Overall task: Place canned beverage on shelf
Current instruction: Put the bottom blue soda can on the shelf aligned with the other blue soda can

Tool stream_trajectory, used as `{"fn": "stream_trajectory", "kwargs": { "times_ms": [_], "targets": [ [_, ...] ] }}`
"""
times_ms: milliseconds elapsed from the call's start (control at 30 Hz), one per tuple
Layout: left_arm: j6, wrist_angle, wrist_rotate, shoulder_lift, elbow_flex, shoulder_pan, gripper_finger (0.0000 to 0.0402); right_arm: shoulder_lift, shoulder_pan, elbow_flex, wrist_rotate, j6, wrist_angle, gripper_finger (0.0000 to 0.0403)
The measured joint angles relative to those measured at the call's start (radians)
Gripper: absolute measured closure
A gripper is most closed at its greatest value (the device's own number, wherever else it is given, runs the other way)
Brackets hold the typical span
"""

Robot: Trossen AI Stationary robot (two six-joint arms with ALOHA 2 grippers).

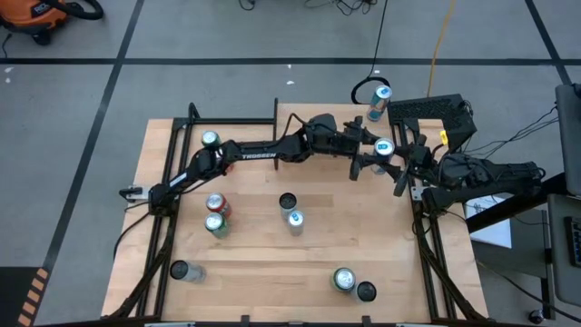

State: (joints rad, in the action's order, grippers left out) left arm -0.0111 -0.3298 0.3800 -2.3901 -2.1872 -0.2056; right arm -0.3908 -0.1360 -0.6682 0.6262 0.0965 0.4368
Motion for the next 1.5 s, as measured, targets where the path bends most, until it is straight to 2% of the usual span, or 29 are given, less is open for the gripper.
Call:
{"fn": "stream_trajectory", "kwargs": {
  "times_ms": [133, 267, 467, 567, 767, 1067, 1200, 1500],
  "targets": [
    [0.003, 0.001, -0.003, 0.000, 0.000, 0.000, 0.0189, 0.000, 0.000, 0.000, 0.000, -0.008, 0.001, 0.0205],
    [0.016, 0.026, -0.003, 0.000, 0.000, -0.004, 0.0175, 0.011, 0.000, 0.011, -0.004, -0.020, 0.003, 0.0186],
    [0.048, 0.208, 0.012, 0.046, 0.002, -0.041, 0.0132, 0.117, 0.003, 0.113, 0.018, -0.072, -0.053, 0.0186],
    [0.072, 0.272, 0.036, 0.090, 0.002, -0.074, 0.0118, 0.186, 0.021, 0.154, 0.016, -0.126, -0.124, 0.0186],
    [0.126, 0.453, 0.047, 0.188, 0.001, -0.116, 0.0115, 0.297, 0.056, 0.224, -0.027, -0.194, -0.240, 0.0183],
    [0.205, 0.727, 0.057, 0.289, 0.014, -0.129, 0.0115, 0.313, 0.139, 0.388, -0.030, -0.355, -0.588, 0.0182],
    [0.201, 0.706, 0.034, 0.320, 0.098, -0.130, 0.0114, 0.311, 0.208, 0.392, -0.118, -0.343, -0.589, 0.0182],
    [0.148, 0.426, 0.011, 0.478, 0.435, -0.134, 0.0114, 0.284, 0.375, 0.353, -0.238, -0.303, -0.507, 0.0181]
  ]
}}
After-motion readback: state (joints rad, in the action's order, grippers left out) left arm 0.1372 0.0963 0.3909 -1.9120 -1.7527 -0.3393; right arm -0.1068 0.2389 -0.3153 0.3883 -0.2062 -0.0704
